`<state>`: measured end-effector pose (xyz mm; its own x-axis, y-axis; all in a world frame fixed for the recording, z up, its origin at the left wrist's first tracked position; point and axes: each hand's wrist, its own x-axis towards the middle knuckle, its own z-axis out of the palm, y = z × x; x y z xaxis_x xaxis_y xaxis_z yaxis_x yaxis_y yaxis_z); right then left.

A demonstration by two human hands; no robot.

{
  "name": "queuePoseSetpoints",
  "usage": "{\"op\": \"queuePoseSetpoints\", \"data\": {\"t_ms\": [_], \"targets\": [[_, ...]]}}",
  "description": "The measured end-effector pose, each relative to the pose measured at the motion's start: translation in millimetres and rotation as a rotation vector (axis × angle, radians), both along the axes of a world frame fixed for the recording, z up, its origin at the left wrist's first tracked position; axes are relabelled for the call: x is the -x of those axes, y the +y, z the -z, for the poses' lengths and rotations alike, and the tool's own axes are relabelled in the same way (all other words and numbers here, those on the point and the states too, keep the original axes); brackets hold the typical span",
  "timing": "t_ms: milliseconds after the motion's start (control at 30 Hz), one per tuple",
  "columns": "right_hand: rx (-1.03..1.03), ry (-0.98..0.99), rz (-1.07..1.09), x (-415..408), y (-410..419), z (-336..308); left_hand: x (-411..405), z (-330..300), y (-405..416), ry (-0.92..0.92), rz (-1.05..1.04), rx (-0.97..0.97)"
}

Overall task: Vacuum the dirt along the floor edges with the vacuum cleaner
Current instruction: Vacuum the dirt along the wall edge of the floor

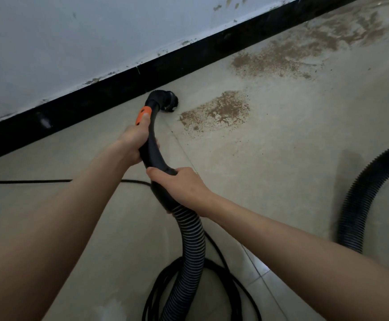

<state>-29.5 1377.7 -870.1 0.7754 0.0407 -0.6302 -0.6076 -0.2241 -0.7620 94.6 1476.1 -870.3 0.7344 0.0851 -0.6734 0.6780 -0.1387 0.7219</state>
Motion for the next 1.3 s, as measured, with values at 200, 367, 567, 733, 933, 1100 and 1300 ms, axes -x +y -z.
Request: {"op": "queuePoseSetpoints", "data": {"t_ms": [200,367,567,733,933,1100,1300], "targets": [[0.111,-0.032,-0.077,29,-4,-7,37,0,9,0.024,-0.037,0.034],[0.109,-0.013,-0.042,43,-16,-11,49,-2,-6,0.045,-0.030,0.088],[0.069,-0.002,-0.012,51,-28,-12,54,-1,-20,0.020,-0.022,0.100],[0.080,-0.024,0.023,46,-43,-8,52,-2,-36,0.017,-0.031,0.105],[0.016,-0.023,0.119,38,-66,-3,41,-3,-65,-0.024,-0.019,0.089],[0.013,-0.023,0.161,38,-83,3,37,4,-87,-0.037,0.004,0.094],[0.004,-0.035,0.216,34,-96,11,28,10,-108,-0.066,0.053,0.057]]}}
